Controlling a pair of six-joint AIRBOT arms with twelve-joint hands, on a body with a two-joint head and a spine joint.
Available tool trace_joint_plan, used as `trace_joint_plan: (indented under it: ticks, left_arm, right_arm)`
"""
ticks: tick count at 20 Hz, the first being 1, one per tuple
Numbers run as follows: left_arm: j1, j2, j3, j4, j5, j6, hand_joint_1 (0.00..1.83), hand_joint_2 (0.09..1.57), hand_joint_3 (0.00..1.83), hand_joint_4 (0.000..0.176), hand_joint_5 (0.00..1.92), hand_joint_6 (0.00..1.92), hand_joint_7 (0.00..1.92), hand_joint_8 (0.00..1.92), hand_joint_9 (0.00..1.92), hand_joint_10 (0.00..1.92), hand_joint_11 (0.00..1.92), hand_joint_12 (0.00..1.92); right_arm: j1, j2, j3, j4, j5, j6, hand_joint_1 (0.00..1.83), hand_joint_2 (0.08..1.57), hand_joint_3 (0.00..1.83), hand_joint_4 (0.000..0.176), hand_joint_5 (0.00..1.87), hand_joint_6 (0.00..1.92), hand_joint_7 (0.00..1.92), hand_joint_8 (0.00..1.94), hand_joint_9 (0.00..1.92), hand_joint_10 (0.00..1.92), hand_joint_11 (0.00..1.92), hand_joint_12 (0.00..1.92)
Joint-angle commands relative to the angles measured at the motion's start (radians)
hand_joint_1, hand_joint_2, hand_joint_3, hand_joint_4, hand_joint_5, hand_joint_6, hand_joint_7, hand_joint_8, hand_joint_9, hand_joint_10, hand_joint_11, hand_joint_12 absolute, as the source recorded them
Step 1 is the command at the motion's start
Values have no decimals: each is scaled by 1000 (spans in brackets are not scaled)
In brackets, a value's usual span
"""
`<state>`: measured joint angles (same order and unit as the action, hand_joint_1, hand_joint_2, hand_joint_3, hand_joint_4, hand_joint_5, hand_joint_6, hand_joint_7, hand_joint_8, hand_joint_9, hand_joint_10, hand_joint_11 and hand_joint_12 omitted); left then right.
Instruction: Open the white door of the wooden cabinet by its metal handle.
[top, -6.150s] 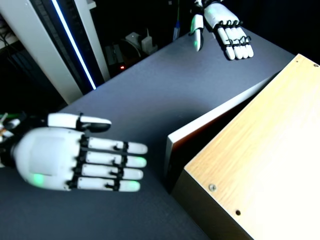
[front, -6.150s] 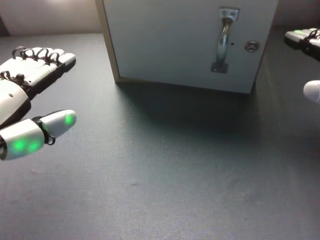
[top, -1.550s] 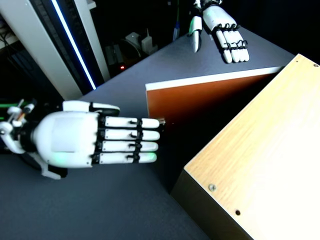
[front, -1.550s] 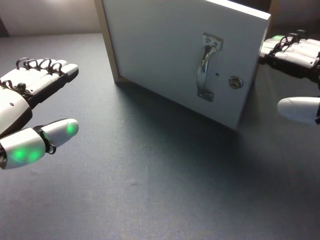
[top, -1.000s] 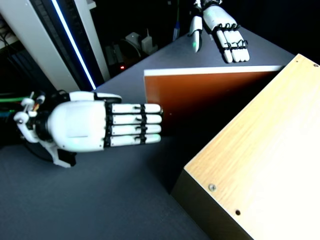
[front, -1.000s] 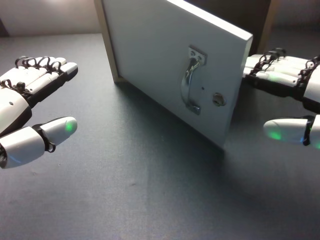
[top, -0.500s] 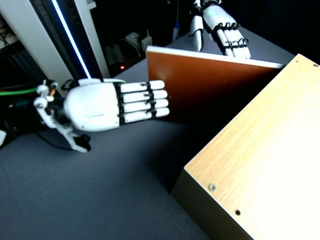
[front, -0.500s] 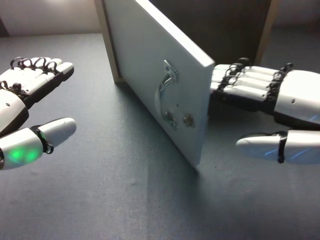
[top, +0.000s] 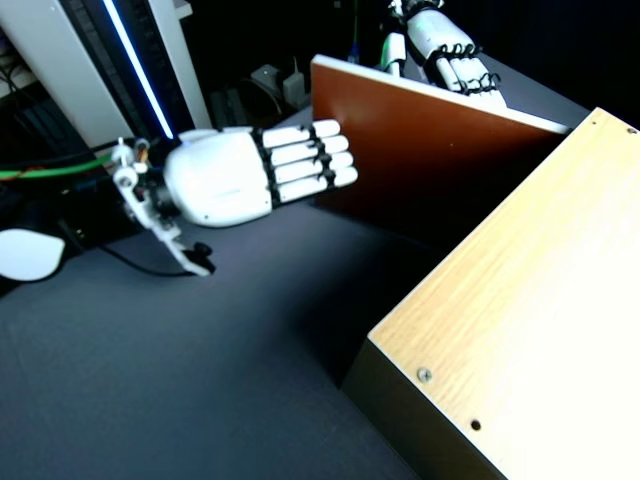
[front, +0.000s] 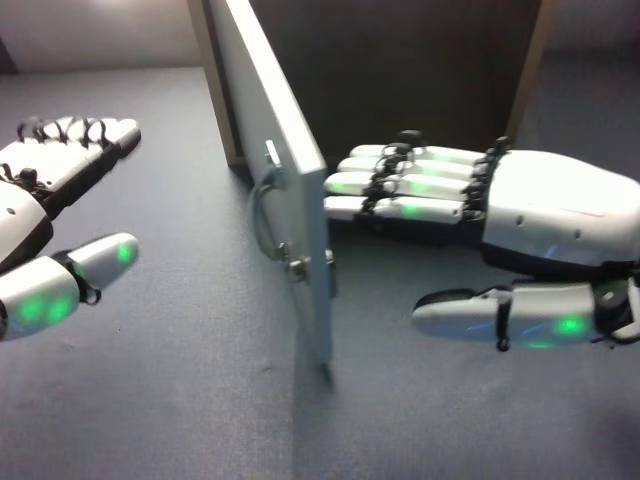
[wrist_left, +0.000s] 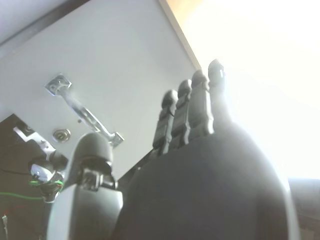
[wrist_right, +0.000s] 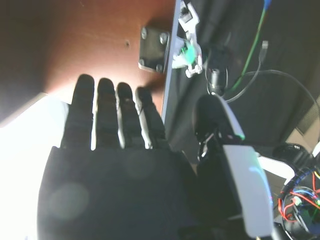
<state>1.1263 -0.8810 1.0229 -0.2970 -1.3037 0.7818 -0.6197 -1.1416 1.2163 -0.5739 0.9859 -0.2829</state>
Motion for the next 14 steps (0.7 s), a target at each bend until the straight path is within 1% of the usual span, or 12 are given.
trace_joint_plan:
  ticks: [1,2,3,4,5,6,8,9,10,11,13,14]
  left_arm:
    - [-4,5,2,-9,-127,-1,259,1570,87,0,216,6,137,2,80,4,8,382]
    - [-4,5,2,-11,-127,-1,51,1518,43,0,139,0,111,0,96,7,1,470]
    - [-4,5,3,-13,-127,-1,9,1401,0,0,217,21,213,21,189,25,0,587]
    - [-4,5,3,-14,-127,-1,21,1414,0,0,290,30,282,27,245,31,0,705]
    - [-4,4,3,-15,-127,-1,17,1435,5,0,300,18,296,17,247,19,0,688]
    - [-4,4,4,-15,-128,-1,3,1468,16,0,246,8,217,11,167,12,0,500]
    - [-4,4,4,-16,-128,0,0,1498,16,0,144,4,114,7,76,5,0,230]
    - [-4,4,5,-16,-128,0,58,1523,16,0,146,5,116,7,75,6,0,200]
    - [-4,3,5,-16,-127,0,73,1543,16,0,141,2,125,6,84,6,0,236]
    - [-4,3,6,-16,-127,0,78,1552,17,0,136,0,123,4,85,6,0,244]
    - [-4,2,8,-19,-125,0,24,1559,13,0,112,1,97,3,69,2,0,245]
    - [-4,2,8,-20,-125,0,4,1556,7,0,97,0,87,0,67,1,0,263]
  right_arm:
    - [16,-7,1,34,115,10,613,1327,0,0,180,9,156,15,44,6,26,11]
    - [22,-19,4,29,115,15,577,1342,1,0,179,2,146,4,42,1,33,14]
    - [29,-31,8,23,115,20,509,1375,13,0,125,2,113,3,26,1,30,12]
    - [35,-43,12,18,115,24,539,1362,3,0,24,0,44,1,4,0,19,8]
    - [42,-57,18,14,115,27,574,1337,0,0,4,0,8,0,0,0,3,1]
    - [50,-71,22,7,114,30,668,1282,0,0,24,2,45,5,16,2,55,24]
    - [65,-95,32,-10,111,41,541,1350,22,0,0,0,5,0,0,0,17,8]
    - [72,-105,34,-13,108,42,483,1373,23,0,0,0,0,0,0,0,14,7]
    - [78,-115,37,-14,108,42,636,1337,0,0,29,9,38,12,29,10,68,32]
    - [85,-125,39,-14,108,42,663,1332,0,0,20,3,25,4,7,1,35,18]
    - [101,-146,44,-15,108,42,501,1390,19,0,0,0,0,0,0,0,0,0]
    - [105,-152,45,-16,109,42,522,1384,10,0,0,0,0,0,0,0,0,0]
